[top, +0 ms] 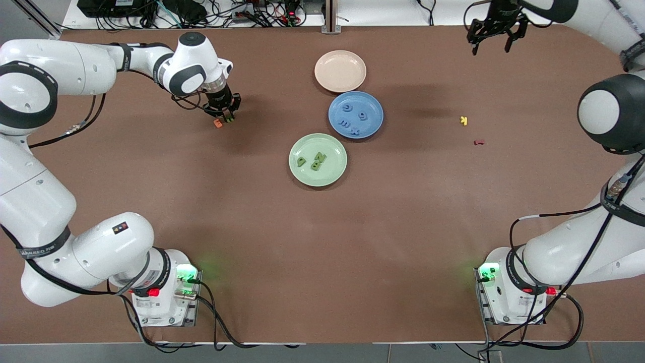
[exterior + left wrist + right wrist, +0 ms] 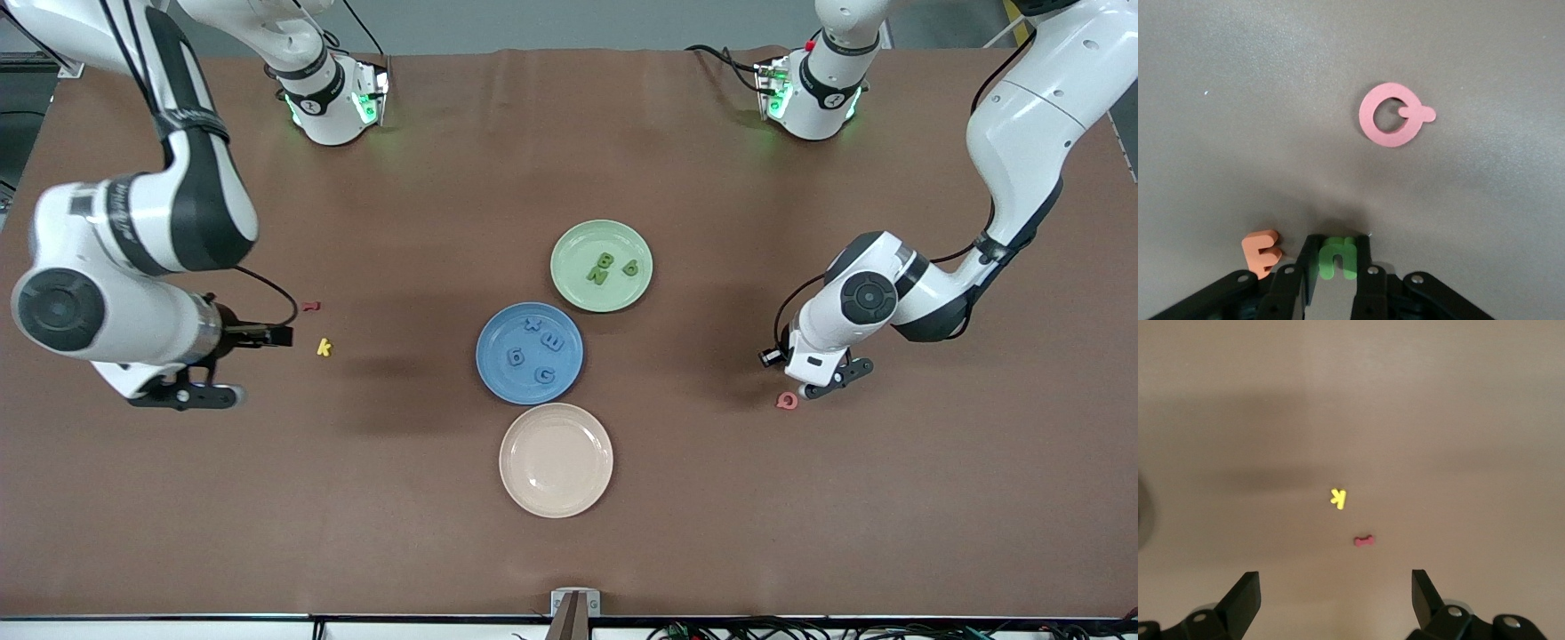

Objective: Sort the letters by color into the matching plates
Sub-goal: 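Carry the green n to the green plate with the left gripper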

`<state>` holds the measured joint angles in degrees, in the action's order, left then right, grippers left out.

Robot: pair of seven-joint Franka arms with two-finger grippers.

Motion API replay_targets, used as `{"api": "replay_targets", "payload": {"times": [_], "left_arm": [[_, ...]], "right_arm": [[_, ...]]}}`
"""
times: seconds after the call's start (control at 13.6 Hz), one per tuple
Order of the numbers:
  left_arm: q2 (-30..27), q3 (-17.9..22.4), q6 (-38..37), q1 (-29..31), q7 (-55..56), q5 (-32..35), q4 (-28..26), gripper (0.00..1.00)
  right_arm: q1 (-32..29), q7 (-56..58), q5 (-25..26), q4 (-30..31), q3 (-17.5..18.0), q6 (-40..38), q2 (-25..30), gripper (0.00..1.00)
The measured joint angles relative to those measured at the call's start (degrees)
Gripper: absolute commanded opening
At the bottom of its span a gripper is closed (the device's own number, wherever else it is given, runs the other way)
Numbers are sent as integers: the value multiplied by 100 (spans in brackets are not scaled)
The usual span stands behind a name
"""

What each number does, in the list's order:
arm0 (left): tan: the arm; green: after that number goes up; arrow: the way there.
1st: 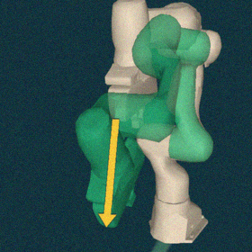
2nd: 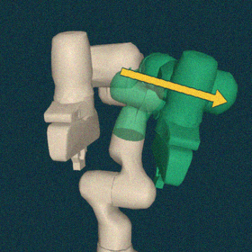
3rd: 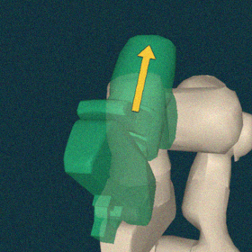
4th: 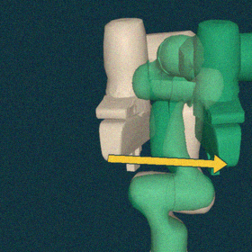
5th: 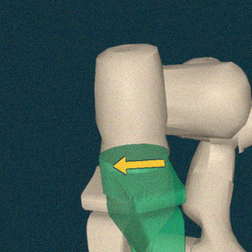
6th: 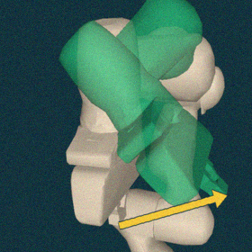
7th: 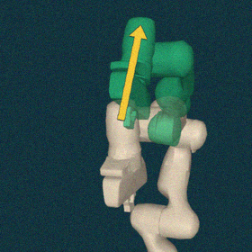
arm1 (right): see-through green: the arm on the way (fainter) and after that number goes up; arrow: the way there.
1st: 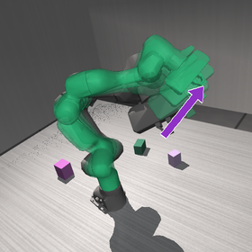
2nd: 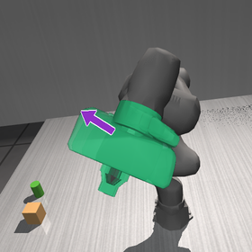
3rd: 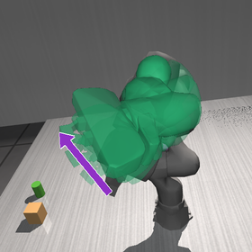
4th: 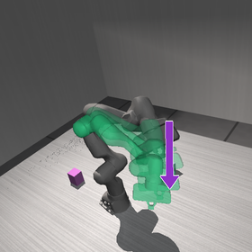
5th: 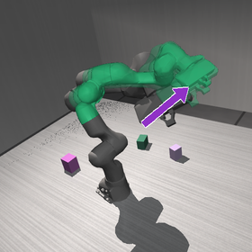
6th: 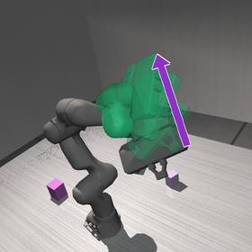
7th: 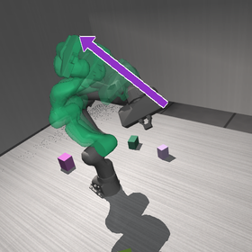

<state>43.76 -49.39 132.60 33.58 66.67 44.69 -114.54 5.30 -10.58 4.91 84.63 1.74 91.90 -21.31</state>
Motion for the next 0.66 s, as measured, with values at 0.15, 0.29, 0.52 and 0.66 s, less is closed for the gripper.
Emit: {"api": "replay_targets", "payload": {"times": [0.15,0.29,0.52,0.66], "left_arm": [[-4,-82,0,10,49,0,8,1],[-28,-292,-21,28,309,0,33,0],[-64,-713,-263,32,734,0,138,0],[-74,-1019,-475,19,1054,0,251,0]], "right_arm": [[-177,74,4,-1,1,-202,240,100],[-394,250,4,-2,3,-373,493,100],[-658,339,3,-1,4,-512,863,100],[-671,343,2,0,22,-529,972,100]]}}
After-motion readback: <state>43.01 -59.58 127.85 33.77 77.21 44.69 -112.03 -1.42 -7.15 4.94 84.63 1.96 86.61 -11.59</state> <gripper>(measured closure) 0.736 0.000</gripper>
